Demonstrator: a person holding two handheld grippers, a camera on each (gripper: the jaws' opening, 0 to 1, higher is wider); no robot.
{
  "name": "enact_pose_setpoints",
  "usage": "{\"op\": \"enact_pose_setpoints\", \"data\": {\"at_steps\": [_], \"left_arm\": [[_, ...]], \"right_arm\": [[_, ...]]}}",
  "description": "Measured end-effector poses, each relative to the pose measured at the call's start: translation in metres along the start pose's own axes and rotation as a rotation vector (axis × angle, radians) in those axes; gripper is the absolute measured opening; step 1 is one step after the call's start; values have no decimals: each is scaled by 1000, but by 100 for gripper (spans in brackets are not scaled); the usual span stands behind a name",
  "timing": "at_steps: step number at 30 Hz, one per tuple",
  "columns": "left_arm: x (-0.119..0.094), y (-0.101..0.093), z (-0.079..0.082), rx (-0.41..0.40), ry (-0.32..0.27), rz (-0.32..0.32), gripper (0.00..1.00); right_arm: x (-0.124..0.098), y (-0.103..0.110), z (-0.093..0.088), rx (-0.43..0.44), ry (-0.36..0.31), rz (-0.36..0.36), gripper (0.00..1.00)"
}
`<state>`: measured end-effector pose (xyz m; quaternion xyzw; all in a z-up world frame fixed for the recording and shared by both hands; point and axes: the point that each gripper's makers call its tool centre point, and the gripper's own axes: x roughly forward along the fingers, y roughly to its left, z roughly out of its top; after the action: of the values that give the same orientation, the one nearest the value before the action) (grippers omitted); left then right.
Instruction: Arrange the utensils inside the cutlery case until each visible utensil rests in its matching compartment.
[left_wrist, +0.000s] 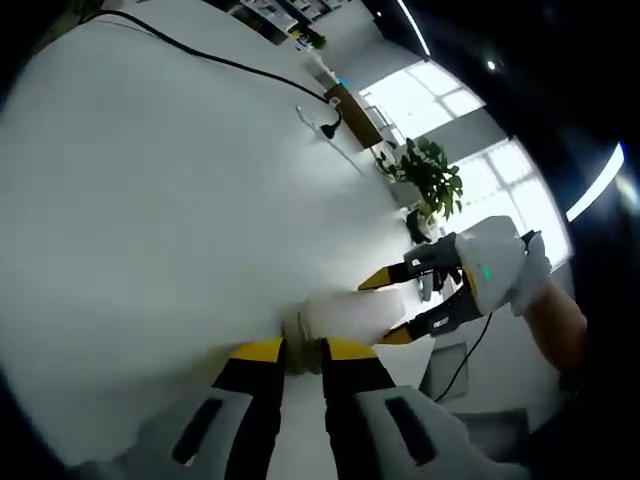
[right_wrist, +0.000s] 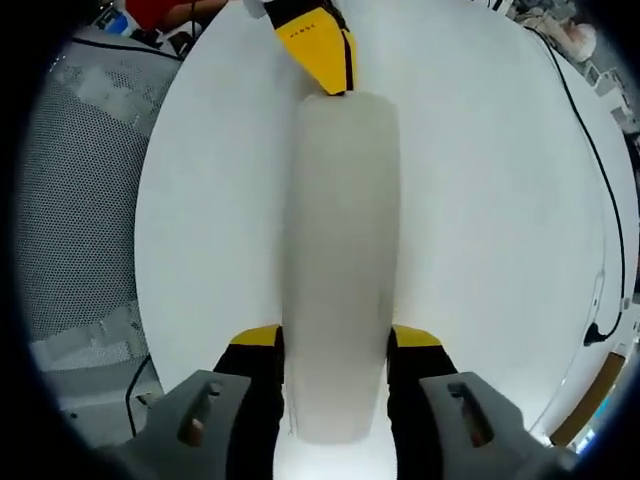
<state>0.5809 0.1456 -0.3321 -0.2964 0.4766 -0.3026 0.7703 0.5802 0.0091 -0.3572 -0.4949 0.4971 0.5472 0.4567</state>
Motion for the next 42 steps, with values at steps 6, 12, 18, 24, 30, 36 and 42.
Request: {"op": "enact_pose_setpoints", "data": {"at_steps": [6,12,18,24,30,36,42], "left_arm": [[-2,-2,-1,26,14,7,15],[-19,-3,15,72,-19,18,14],[-10,-30,26,143,35,-20,9],[9,-34,4,275,198,27,2],[10,-25,-8,353,268,87,2],[10,-22,-5,387,274,93,1],[12,-20,0,446,287,130,1]], "right_arm": [[-13,10,-3,9,-50,17,50],[-53,8,-14,204,-287,-13,40],[-55,-2,-61,480,-335,-112,6],[-27,12,-82,556,-281,-85,0],[-27,25,-77,570,-277,-34,0],[-27,30,-76,539,-236,-42,0],[-22,29,-77,516,-177,-58,0]]}}
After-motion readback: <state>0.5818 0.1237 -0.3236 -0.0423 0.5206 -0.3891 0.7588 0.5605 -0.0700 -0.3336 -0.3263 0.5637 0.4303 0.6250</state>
